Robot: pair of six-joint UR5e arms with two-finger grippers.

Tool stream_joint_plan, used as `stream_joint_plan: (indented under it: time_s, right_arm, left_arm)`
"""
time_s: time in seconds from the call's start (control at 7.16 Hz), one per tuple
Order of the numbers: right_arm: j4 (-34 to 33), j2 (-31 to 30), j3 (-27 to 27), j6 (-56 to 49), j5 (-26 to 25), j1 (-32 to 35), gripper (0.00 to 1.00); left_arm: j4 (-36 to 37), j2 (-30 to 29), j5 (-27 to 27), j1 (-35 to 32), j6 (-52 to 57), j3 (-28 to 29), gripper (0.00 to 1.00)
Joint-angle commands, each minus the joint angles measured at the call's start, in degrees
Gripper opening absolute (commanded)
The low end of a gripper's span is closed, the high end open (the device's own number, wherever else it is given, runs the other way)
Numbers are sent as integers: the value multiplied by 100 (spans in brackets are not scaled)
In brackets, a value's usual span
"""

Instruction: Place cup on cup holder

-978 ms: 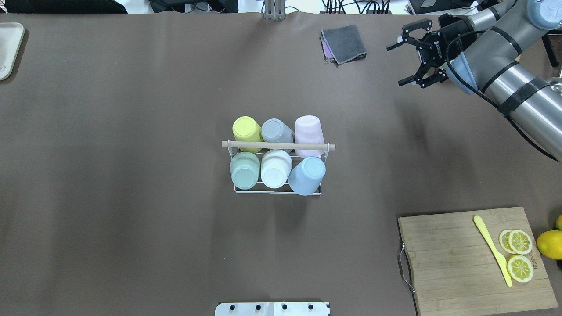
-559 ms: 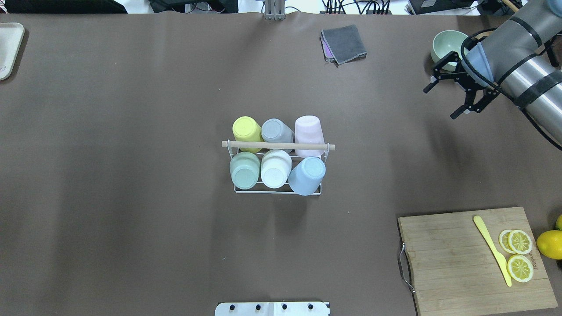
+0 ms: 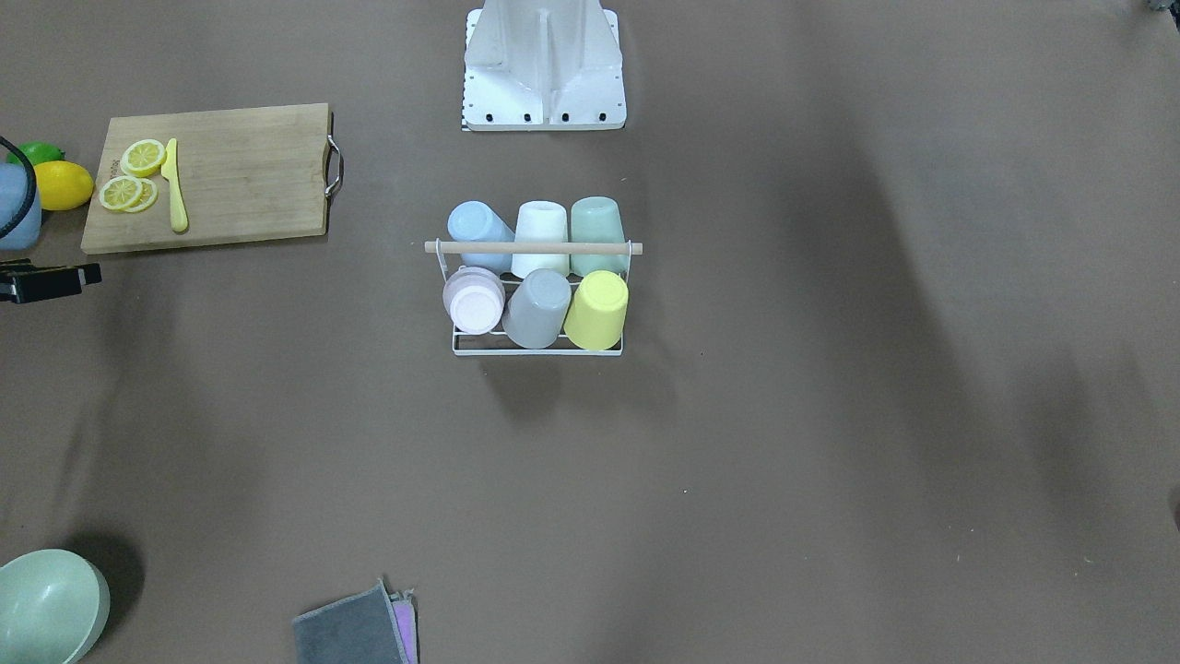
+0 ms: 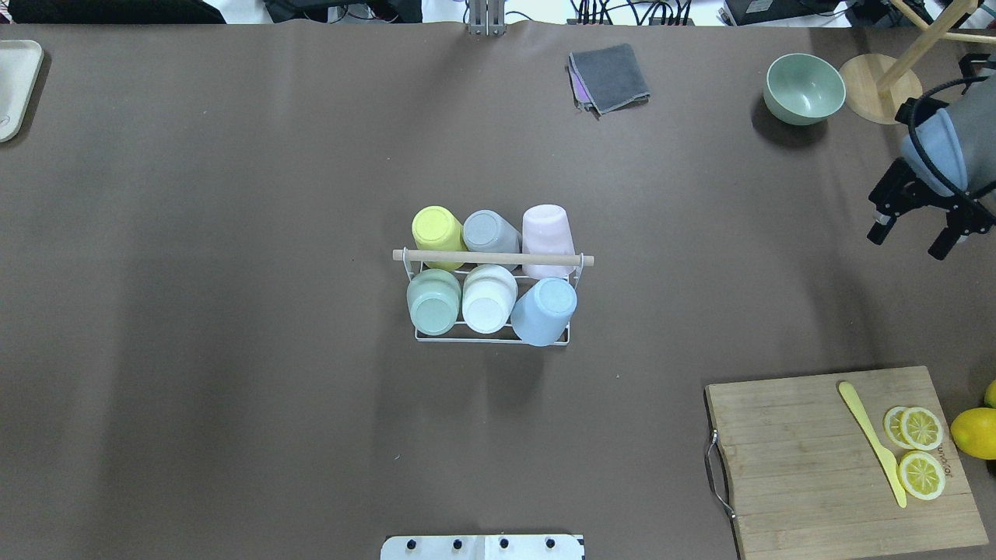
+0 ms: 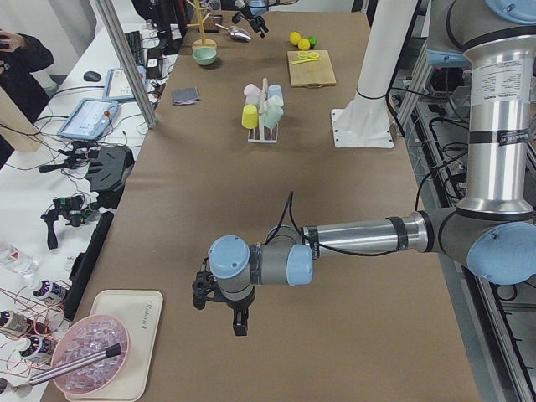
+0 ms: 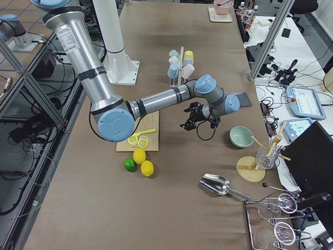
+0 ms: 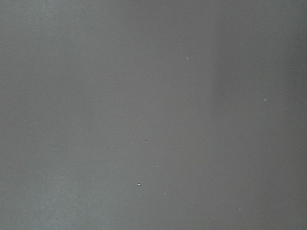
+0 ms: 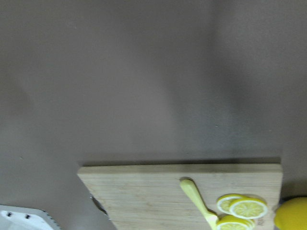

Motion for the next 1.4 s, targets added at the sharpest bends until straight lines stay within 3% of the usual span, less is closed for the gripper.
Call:
stream_joint_plan:
  time_s: [0.0,0.28,0.42,0.7,0.98,1.26]
  right_arm:
    - [1108,-1014,967,6,-293,-68,100]
    - [3262,-1796,1040,441,-750,193,100]
    - [4101,-1939,1030,1228,-986,456,99]
    - [4931,-2142,909,2749,-1180,782,98]
    - [6029,-2483,759,3125,-1786,1003,98]
    - [6043,-2476,653,3196,-1814,1249,100]
  left_arm:
    - [-188,22,-295,9,-122,28,97]
    - [-197,22,-324,9,-157,55,97]
    - [-206,13,-324,9,-166,29,97]
    - [-206,13,-324,9,-148,46,97]
    - [-206,22,-324,0,-148,20,97]
    - [-206,22,-324,0,-157,11,97]
